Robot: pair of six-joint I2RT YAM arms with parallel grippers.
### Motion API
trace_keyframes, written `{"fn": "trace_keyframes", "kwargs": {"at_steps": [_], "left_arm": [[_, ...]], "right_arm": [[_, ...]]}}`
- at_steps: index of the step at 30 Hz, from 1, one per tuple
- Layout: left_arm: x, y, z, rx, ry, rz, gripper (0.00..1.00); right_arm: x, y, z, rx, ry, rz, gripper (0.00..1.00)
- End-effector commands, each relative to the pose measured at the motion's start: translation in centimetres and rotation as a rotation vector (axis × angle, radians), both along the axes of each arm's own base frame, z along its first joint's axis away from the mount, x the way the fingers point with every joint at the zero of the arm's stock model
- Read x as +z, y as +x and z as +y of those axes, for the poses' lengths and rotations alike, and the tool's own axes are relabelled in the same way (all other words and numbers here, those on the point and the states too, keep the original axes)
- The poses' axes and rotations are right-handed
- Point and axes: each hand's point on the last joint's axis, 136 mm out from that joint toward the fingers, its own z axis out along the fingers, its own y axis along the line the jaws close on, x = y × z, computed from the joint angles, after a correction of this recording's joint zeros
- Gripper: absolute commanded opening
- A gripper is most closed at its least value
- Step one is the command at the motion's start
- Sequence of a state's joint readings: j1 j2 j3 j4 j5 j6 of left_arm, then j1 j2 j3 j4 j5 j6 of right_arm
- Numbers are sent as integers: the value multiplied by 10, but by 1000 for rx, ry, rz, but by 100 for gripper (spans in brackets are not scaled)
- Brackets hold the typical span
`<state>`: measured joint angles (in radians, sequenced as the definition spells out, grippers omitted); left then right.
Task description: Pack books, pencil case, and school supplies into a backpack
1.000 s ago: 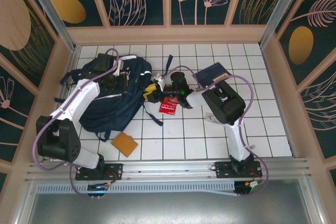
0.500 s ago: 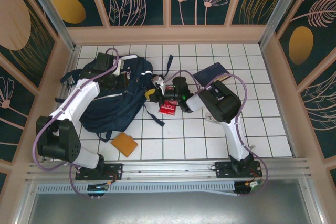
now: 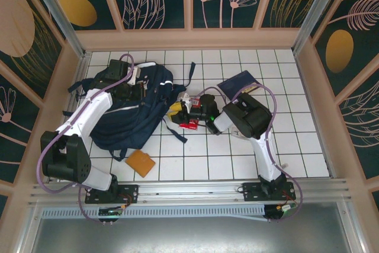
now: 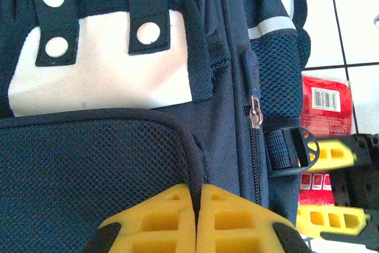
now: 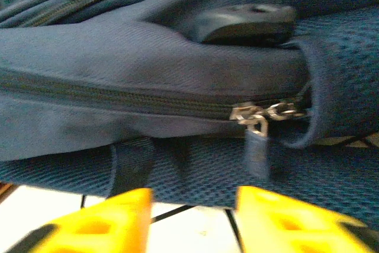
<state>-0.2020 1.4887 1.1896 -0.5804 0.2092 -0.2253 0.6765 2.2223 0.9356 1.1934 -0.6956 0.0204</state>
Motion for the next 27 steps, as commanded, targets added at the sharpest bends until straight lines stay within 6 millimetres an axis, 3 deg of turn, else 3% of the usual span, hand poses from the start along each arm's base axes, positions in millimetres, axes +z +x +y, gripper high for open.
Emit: {"fn": "trace_keyframes", "kwargs": {"at_steps": [1,5,8,10,14,17,27], "left_arm": [[40,11,-14,-63,-61,-120,0],[41,8,-18,-76,-84,-114,0],[42,7,-20,-81,-97,-112,0],[43,8,-21,-82,-99,-116,0],[47,10,-20,-78,-100,-138,0],[48,15,-17,-66,-84,-162,0],[35,38,-13,-1,-69,-175,0]], "right_arm": [[16,24,0,-99,32,-21,58],[8,28,9,-96,-3,-5,59],[2,23,17,-60,-14,-11,54],[-1,24,19,-62,-23,-11,46],[1,17,17,-35,-7,-29,13],[7,2,13,12,18,-68,0],[31,-28,11,143,50,-138,0]]}}
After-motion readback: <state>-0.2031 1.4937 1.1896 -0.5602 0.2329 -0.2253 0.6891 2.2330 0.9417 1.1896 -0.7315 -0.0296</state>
